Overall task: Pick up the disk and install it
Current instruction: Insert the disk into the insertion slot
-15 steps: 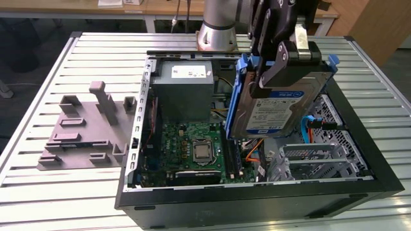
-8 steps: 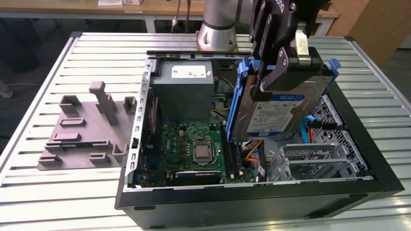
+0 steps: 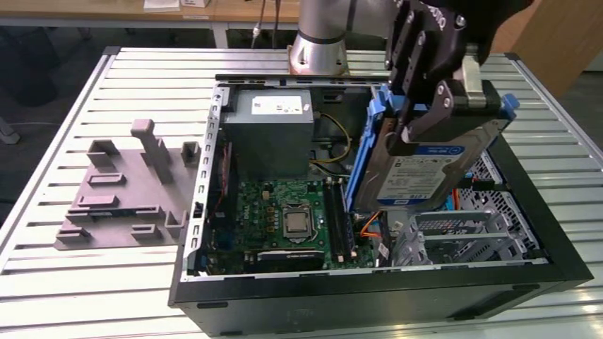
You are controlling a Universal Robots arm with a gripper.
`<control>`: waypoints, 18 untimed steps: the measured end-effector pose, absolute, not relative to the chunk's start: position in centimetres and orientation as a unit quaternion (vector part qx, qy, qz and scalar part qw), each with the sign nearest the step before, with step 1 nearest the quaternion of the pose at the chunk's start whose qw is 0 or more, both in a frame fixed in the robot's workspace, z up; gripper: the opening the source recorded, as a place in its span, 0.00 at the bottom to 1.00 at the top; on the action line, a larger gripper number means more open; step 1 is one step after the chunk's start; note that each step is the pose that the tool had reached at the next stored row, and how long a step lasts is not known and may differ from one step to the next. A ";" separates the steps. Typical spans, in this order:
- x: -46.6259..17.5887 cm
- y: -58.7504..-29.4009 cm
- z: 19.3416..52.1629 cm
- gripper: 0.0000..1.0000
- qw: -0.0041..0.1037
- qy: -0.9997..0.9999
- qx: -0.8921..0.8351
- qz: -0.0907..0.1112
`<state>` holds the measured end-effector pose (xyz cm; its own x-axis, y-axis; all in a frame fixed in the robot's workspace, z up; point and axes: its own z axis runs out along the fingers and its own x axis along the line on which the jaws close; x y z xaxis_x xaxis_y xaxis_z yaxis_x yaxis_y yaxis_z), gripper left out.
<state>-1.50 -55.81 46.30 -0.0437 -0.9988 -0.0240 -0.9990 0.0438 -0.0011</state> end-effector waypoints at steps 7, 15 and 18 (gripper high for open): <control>0.0 -56.0 46.0 0.36 0.009 0.722 -0.691 0.008; 0.4 -56.1 45.9 0.36 0.009 0.722 -0.691 0.008; 0.9 -56.5 45.9 0.36 0.009 0.722 -0.691 0.008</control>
